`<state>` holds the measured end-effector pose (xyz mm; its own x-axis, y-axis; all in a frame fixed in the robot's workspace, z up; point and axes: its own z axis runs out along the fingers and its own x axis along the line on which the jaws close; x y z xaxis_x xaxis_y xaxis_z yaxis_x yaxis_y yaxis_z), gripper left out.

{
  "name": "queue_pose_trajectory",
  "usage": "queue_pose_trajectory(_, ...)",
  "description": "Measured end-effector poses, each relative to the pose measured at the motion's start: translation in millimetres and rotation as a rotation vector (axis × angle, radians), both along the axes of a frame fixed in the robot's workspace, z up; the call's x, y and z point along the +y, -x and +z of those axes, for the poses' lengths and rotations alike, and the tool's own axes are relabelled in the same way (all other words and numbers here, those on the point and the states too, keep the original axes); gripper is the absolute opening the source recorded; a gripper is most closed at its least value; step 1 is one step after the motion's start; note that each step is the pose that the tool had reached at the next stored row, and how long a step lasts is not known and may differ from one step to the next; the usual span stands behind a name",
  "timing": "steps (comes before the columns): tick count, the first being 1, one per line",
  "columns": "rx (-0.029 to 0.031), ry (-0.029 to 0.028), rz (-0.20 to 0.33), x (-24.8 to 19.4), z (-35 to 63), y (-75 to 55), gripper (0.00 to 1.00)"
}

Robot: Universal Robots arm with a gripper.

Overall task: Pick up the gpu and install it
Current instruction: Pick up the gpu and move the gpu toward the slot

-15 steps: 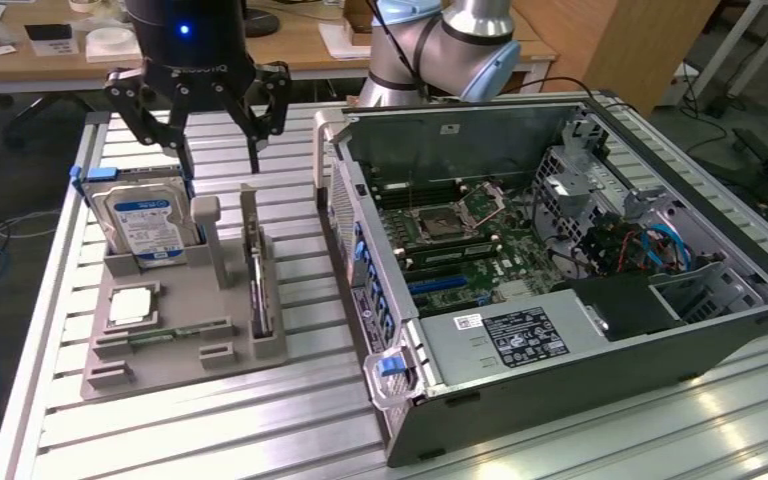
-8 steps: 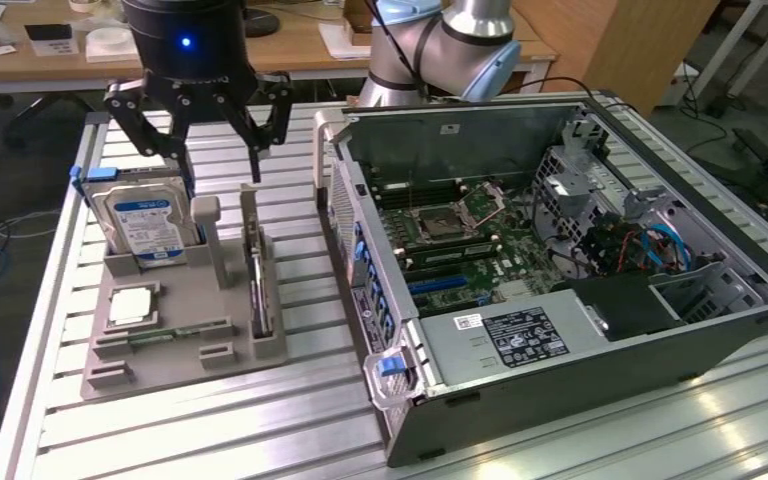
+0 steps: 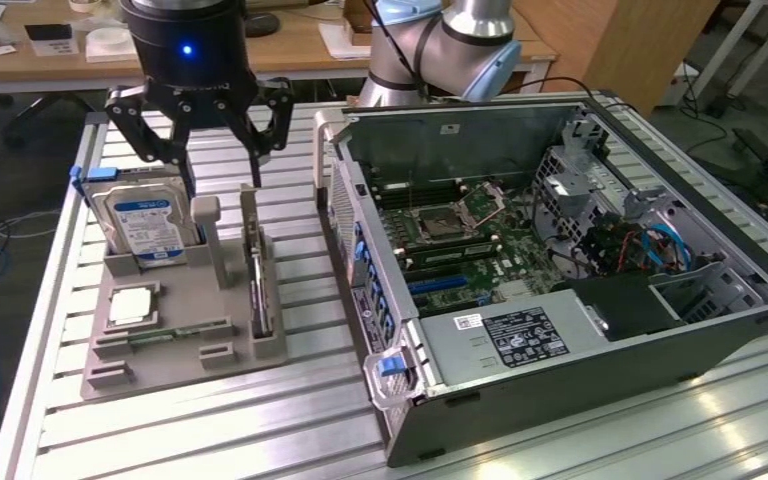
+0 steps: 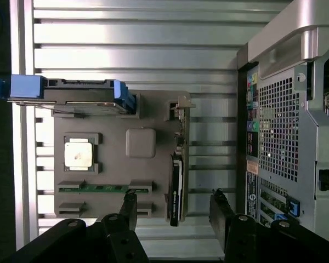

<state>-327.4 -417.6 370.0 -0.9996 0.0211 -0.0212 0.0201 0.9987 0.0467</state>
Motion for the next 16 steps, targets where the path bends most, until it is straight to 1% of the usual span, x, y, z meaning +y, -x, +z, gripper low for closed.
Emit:
queue_pose_trajectory(6,0.0,0.0,0.0,-2.0,-2.6,-0.1,0.65)
queue_pose_trajectory(7,0.0,0.0,0.001,-4.4,-5.5,0.0,0.65)
queue_pose_trajectory(16,-0.0001,-0.0001,0.001,-8.2,-8.8,-0.1,0.65)
